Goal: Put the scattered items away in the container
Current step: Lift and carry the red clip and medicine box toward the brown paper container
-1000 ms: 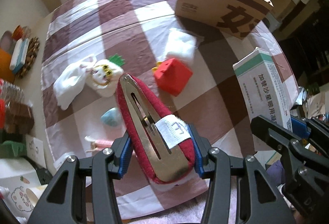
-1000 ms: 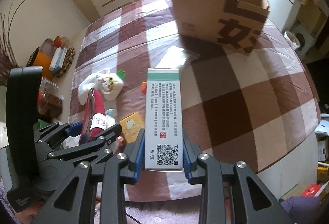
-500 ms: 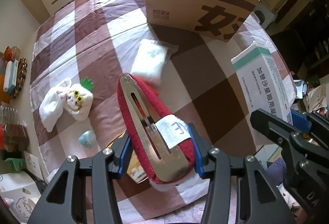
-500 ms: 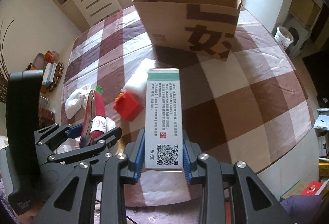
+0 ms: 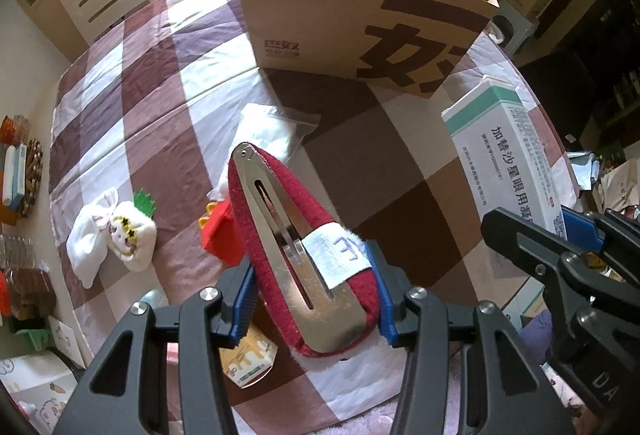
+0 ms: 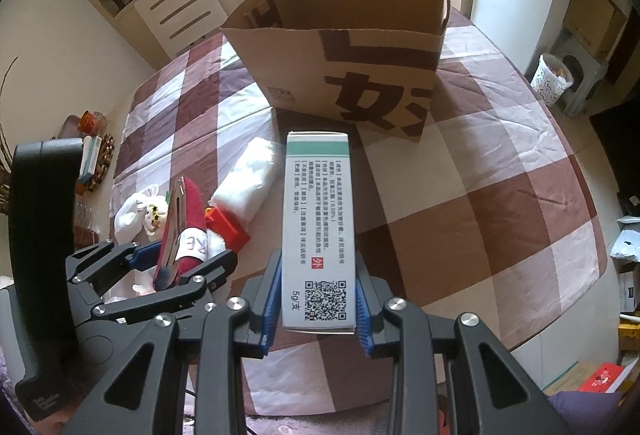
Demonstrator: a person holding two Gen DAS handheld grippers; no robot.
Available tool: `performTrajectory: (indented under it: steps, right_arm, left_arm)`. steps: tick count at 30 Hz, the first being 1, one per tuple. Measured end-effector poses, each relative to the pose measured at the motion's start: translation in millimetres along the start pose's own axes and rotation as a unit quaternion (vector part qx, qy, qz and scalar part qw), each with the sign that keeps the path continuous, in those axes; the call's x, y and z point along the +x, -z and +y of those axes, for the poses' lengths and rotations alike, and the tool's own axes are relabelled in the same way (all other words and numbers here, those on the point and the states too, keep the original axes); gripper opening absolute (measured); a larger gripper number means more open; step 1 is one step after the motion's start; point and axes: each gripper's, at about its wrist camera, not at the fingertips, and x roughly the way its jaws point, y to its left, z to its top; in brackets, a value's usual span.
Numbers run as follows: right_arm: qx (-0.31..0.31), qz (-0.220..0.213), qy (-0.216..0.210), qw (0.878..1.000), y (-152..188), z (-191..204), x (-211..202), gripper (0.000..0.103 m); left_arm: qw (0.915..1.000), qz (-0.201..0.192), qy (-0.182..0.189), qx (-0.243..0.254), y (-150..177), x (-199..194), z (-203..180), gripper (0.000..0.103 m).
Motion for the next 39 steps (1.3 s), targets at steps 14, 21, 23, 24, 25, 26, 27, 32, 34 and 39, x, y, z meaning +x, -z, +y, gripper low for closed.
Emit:
performTrajectory:
  steps: [14,21,23,24,25,26,27,32,34,39]
  right_arm:
    - [0.018,-0.006,0.005,1.000,-21.6,-26.3,3.1,0.032]
    - [0.027,-0.012,0.008,1.000,-36.1,-36.9,5.1,0.032]
    - [0.029,-0.014,0.009,0.999,-39.3,-38.6,5.1,0.032]
    - [0.030,-0.015,0.009,0.999,-41.2,-39.4,5.3,0.032]
    - [0.031,-0.015,0.009,0.999,-43.1,-40.2,5.5,0.032]
    - [0.031,-0.015,0.009,0.999,-45.8,-40.8,6.0,0.031]
    - [0.032,-0.016,0.008,0.999,-47.9,-41.3,6.2,0.032]
    - [0.033,-0.020,0.004,0.999,-60.9,-41.7,5.0,0.032]
    - [0.035,-0.024,-0.002,0.999,-66.8,-41.0,1.9,0.032]
    - [0.031,-0.045,-0.018,0.998,-88.2,-37.4,-12.2,0.032]
  left_arm:
    - [0.9988,-0.002,0.006,0.048,-34.0,8.1,-28.3,0.050]
    - [0.9978,-0.004,0.009,0.065,-55.1,11.5,-33.3,0.050]
    - [0.9976,-0.004,0.010,0.069,-60.1,12.4,-33.5,0.050]
    - [0.9974,-0.005,0.009,0.071,-63.0,12.7,-33.7,0.050]
    - [0.9973,-0.006,0.009,0.073,-66.0,12.8,-33.8,0.050]
    - [0.9971,-0.006,0.010,0.076,-68.7,12.8,-34.0,0.050]
    - [0.9967,-0.007,0.010,0.080,-71.3,13.1,-34.3,0.050]
    - [0.9957,-0.008,0.020,0.090,-84.8,10.6,-32.2,0.050]
    - [0.9948,-0.011,0.021,0.099,-90.2,7.2,-31.9,0.050]
    - [0.9924,-0.021,0.054,0.108,-110.8,-11.3,-25.1,0.050]
